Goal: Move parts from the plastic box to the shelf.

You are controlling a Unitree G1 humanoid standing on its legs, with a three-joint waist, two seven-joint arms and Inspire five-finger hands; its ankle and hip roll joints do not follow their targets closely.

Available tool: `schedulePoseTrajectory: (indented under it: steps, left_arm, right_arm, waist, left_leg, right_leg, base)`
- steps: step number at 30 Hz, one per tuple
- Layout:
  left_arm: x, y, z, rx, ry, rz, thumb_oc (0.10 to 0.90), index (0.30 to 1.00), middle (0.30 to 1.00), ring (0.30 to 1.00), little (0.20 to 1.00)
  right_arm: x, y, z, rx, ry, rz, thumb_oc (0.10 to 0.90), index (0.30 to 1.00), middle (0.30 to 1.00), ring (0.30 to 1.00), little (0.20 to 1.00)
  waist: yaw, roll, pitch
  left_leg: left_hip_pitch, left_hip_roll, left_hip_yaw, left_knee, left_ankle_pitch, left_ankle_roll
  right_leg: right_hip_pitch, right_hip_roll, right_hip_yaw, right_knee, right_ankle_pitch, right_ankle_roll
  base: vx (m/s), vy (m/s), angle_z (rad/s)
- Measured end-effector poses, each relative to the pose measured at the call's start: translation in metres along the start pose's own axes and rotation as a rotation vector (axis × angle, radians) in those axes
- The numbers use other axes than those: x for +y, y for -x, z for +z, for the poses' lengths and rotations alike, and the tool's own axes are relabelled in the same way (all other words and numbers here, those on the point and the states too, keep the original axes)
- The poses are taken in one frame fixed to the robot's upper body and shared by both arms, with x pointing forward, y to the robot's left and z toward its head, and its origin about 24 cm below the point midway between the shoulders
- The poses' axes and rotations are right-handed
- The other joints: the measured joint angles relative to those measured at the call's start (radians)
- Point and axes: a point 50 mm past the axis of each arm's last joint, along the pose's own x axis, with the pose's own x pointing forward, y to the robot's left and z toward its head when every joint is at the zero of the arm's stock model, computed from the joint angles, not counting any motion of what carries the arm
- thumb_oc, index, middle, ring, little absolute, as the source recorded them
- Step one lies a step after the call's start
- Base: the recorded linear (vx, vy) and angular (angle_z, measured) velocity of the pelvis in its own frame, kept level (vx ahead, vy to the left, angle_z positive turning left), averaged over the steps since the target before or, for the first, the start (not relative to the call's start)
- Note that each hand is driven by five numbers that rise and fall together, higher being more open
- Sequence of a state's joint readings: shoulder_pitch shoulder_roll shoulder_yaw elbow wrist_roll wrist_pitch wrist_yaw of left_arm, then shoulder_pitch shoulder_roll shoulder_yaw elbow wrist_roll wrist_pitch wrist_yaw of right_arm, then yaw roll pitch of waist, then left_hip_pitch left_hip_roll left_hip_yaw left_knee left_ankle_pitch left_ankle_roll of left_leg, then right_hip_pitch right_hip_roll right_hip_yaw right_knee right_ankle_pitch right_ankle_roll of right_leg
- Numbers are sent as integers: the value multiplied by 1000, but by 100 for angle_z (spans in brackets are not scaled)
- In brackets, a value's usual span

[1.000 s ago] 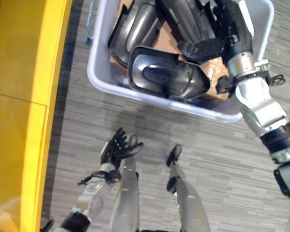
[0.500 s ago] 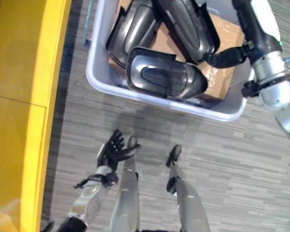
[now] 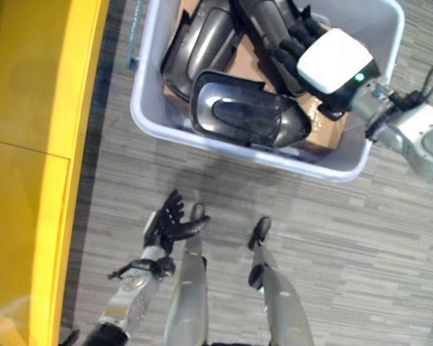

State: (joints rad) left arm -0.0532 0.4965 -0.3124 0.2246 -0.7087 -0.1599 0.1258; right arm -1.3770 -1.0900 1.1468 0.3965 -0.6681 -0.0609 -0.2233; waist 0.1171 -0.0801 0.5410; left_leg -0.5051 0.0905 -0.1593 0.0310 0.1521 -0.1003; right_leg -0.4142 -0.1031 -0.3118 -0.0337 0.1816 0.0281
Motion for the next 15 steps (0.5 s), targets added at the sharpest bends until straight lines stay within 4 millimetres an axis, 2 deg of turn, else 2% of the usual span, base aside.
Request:
schedulePoseTrajectory:
  steps: [7, 15]
  left_arm:
    - [-2, -1, 0, -2, -17, -10, 900, 1000, 1000, 1000, 1000]
    - [-2, -1, 1, -5, -18, -8, 900, 1000, 1000, 1000, 1000]
  right_arm:
    - [14, -8, -4, 38, 36, 62, 900, 1000, 1000, 1000, 1000]
    - [21, -4, -23, 121, 93, 97, 900, 1000, 1000, 1000, 1000]
  waist:
    - [0, 1, 0]
    - [3, 2, 0]
  left_leg:
    - [-10, 2, 4, 0, 0, -1]
    - [-40, 5, 8, 0, 4, -3]
  right_leg:
    - [-15, 0, 3, 3, 0, 0]
    - [-64, -3, 6, 38, -15, 0]
  base:
    - [4, -31, -1]
    - [14, -36, -2]
